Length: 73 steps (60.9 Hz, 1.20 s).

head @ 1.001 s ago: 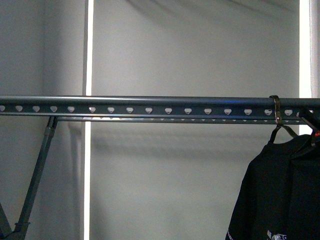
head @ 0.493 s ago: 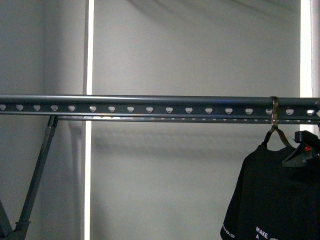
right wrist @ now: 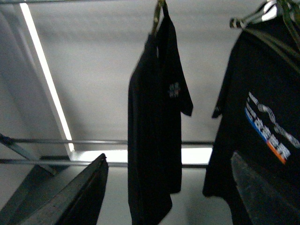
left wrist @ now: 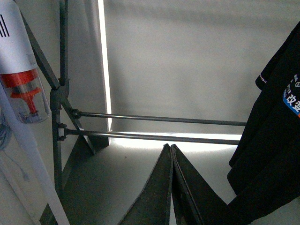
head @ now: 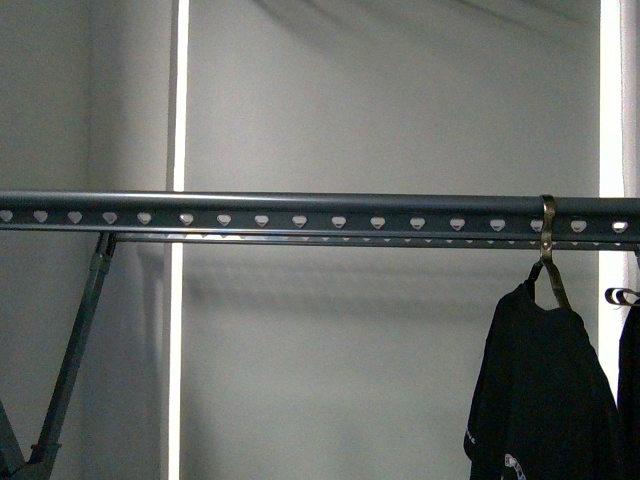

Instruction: Hang clothes on hanger

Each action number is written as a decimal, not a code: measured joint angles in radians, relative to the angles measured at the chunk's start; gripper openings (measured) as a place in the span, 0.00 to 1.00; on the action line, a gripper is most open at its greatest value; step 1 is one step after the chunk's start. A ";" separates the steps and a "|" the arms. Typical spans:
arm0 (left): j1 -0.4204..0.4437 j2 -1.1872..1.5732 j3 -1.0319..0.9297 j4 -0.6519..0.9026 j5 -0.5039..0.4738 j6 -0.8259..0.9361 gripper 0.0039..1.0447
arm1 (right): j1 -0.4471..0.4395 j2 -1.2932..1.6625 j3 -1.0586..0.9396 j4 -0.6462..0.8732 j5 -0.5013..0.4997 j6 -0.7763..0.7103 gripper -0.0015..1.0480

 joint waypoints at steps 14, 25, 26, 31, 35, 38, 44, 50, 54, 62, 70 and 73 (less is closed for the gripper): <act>0.000 0.000 0.000 0.000 0.000 0.000 0.03 | 0.208 -0.399 -0.103 -0.278 0.212 -0.015 0.24; 0.000 0.000 0.000 0.000 0.000 0.000 0.03 | 0.210 -0.422 -0.132 -0.276 0.211 -0.018 0.02; 0.000 0.000 0.000 0.000 0.000 0.000 0.03 | 0.210 -0.423 -0.134 -0.276 0.211 -0.018 0.02; 0.000 0.000 0.000 0.000 0.000 0.000 0.03 | 0.210 -0.430 -0.142 -0.276 0.212 -0.018 0.02; 0.000 0.000 0.000 0.000 0.000 0.000 0.03 | 0.210 -0.433 -0.146 -0.276 0.211 -0.018 0.02; 0.000 0.000 0.000 0.000 0.000 0.000 0.03 | 0.210 -0.456 -0.168 -0.269 0.212 -0.018 0.02; 0.000 0.000 0.000 0.000 0.000 0.000 0.03 | 0.210 -0.469 -0.188 -0.270 0.211 -0.018 0.02; 0.000 0.000 0.000 0.000 0.000 0.000 0.03 | 0.210 -0.470 -0.188 -0.270 0.211 -0.018 0.02; 0.000 0.000 0.000 0.000 0.000 0.000 0.03 | 0.210 -0.470 -0.188 -0.270 0.211 -0.018 0.02; 0.000 0.000 0.000 0.000 0.000 0.000 0.03 | 0.210 -0.470 -0.188 -0.270 0.211 -0.018 0.02; 0.000 0.000 0.000 0.000 0.000 0.000 0.14 | 0.210 -0.470 -0.188 -0.270 0.211 -0.019 0.10; 0.000 0.000 0.000 0.000 0.000 0.000 0.22 | 0.210 -0.470 -0.188 -0.270 0.211 -0.019 0.18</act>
